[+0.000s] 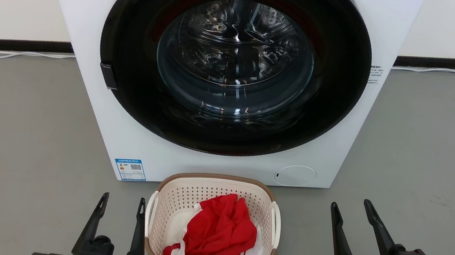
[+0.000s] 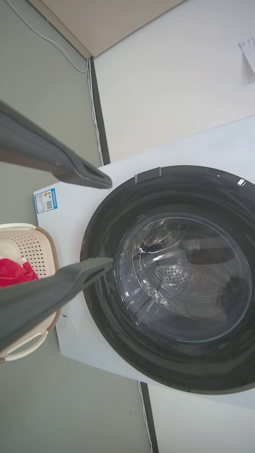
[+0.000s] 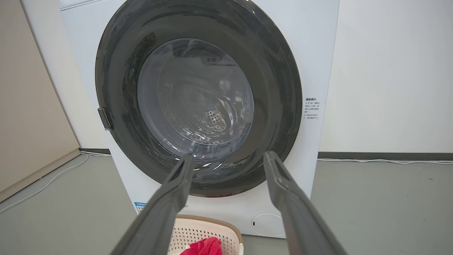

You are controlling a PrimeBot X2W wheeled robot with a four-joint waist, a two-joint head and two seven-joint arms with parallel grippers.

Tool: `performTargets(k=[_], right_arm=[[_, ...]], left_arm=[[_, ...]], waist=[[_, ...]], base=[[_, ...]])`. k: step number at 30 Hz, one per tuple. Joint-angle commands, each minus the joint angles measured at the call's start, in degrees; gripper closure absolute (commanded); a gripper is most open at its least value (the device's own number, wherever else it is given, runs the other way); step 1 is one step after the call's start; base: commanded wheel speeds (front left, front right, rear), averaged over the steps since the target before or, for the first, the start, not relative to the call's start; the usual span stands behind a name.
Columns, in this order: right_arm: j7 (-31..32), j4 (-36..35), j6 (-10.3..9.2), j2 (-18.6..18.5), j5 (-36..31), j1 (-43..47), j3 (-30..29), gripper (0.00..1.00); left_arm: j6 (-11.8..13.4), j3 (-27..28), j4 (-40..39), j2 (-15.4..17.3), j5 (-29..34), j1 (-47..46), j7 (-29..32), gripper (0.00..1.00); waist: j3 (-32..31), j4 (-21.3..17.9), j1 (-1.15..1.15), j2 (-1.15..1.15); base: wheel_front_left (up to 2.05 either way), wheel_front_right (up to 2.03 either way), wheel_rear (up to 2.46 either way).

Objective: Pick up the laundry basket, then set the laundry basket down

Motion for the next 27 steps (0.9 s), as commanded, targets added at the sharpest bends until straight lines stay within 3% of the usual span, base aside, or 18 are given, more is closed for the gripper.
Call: performTargets(k=[1,27], right_arm=[[-0.7,-1.6,0.41,-0.5,-0.4,-0.9,1.5,0.00],[-0.7,-1.1,0.41,-0.5,0.5,-0.8,0.7,0.00]], left_arm=[[-0.5,2.3,-1.6,-0.1,0.3,-1.5,-0.4,0.00],[-2.9,4.2,-1.1,-1.8,1.4,-1.2,-0.4,0.00]], waist=[[0.0,0.0,0.00,0.00],[1.0,0.2,0.00,0.00]], base=[[0.00,0.00,0.00],[0.00,0.00,0.00]])
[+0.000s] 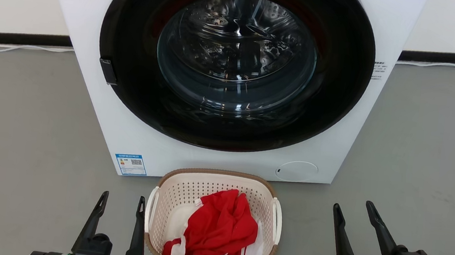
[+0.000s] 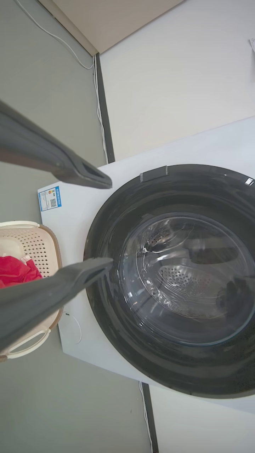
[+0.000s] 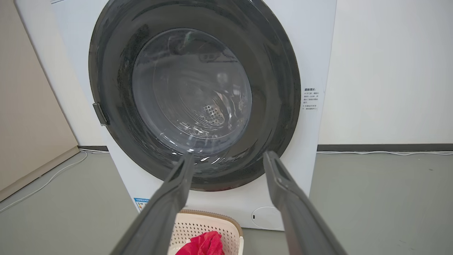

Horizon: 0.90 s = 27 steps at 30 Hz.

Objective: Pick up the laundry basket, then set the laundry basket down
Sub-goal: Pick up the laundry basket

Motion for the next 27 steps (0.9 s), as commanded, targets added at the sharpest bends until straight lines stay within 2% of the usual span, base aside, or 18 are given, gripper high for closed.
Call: performTargets(k=[1,11,27], right_arm=[[-0.7,-1.0,0.41,-0.5,0.3,-1.3,1.1,0.00],[-0.7,1.7,0.41,-0.5,0.0,-6.2,0.4,0.00],[-0.7,7.8,0.41,-0.5,-1.6,-21.5,-2.6,0.00]], left_arm=[[-0.6,1.9,-1.3,0.0,0.7,-1.4,-0.4,0.00],[-2.8,2.5,1.5,-0.9,-0.5,-6.4,-0.4,0.00],[-7.5,4.3,12.2,-2.7,-3.4,-25.2,-0.4,0.00]], waist=[[0.6,0.0,0.00,0.00],[7.8,1.1,0.00,0.00],[28.5,3.3,0.00,0.00]], base=[[0.00,0.00,0.00],[0.00,0.00,0.00],[0.00,0.00,0.00]])
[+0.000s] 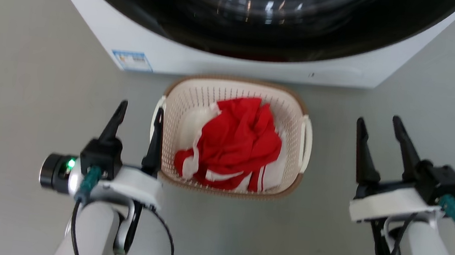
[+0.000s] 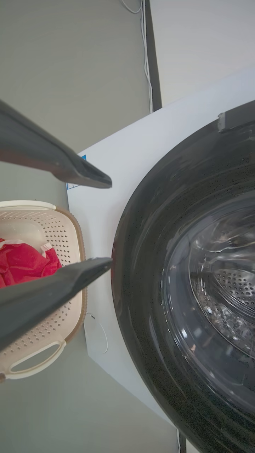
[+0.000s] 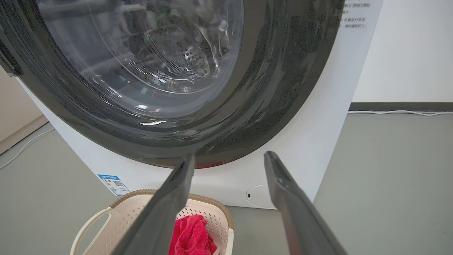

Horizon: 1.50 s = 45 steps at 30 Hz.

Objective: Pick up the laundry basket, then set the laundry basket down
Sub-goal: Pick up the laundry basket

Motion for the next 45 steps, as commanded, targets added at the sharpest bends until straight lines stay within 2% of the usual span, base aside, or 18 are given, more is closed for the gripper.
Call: performTargets(k=[1,8,14,28,45], right_arm=[[-0.7,0.2,0.37,0.1,0.4,-2.1,0.6,0.00],[-0.7,5.5,0.37,0.1,1.1,-7.9,-0.8,0.00],[-0.7,11.5,0.37,0.1,1.6,-12.7,-0.3,0.00],[-0.7,26.4,0.37,0.1,4.2,-21.2,2.3,0.00],[-0.7,30.2,0.37,0.1,5.6,-26.6,6.1,0.00]], left_arm=[[-0.8,1.9,0.0,0.3,-0.7,-2.8,-0.3,0.00],[-2.5,2.2,6.9,0.1,-2.6,-9.1,-0.3,0.00],[-2.7,1.7,12.3,0.0,-4.9,-13.7,-0.3,0.00],[-4.1,0.2,25.4,0.0,-8.4,-22.5,-0.3,0.00],[-3.3,3.1,37.4,0.0,-7.3,-30.5,-0.3,0.00]], waist=[[5.6,0.9,0.00,0.00],[11.5,1.6,0.00,0.00],[15.7,1.9,0.00,0.00],[22.2,2.5,0.00,0.00],[28.6,2.5,0.00,0.00]], base=[[0.00,0.00,0.00],[0.00,0.00,0.00],[0.00,0.00,0.00],[0.00,0.00,0.00],[0.00,0.00,0.00]])
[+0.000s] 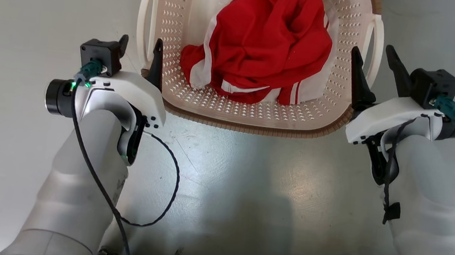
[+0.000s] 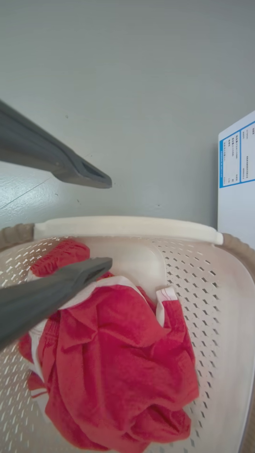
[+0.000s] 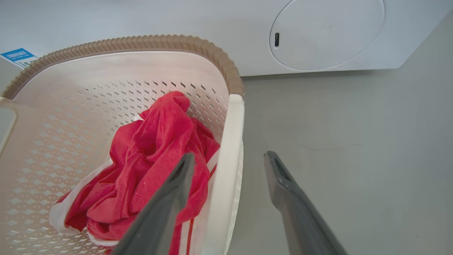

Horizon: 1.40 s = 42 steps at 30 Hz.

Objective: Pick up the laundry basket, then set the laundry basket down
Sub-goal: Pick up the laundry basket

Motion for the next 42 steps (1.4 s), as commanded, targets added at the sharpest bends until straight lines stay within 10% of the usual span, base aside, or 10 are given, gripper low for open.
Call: performTargets(k=[1,24,28,34,42], right_arm=[[-0.6,-0.2,0.36,1.1,0.4,1.2,1.8,0.00],[-0.6,5.8,0.36,1.1,1.9,-3.3,4.4,0.00],[-0.6,6.7,0.36,1.1,2.2,-3.7,4.6,0.00],[-0.6,8.8,0.36,1.1,2.5,-4.5,5.5,0.99],[-0.6,12.6,0.36,1.1,2.6,-5.4,5.8,1.00]], left_arm=[[0.2,1.6,0.8,1.4,0.8,-0.1,-0.3,0.00],[-3.1,-2.8,10.8,1.4,0.3,-7.2,-0.3,0.01],[-3.0,-4.7,11.3,1.4,-1.0,-7.6,-0.3,0.46],[-2.6,-7.3,11.9,1.4,-2.8,-7.9,-0.3,1.00],[-2.4,-11.0,12.5,1.4,-6.4,-7.0,-0.3,1.00]], waist=[[0.7,-0.1,-0.01,0.00],[2.2,0.6,-0.01,0.00],[1.9,0.6,-0.01,0.00],[1.4,0.5,-0.01,0.00],[-0.5,0.4,-0.01,0.00]], base=[[0.00,0.00,0.00],[0.00,0.00,0.00],[0.00,0.00,0.00],[0.00,0.00,0.00],[0.00,0.00,0.00]])
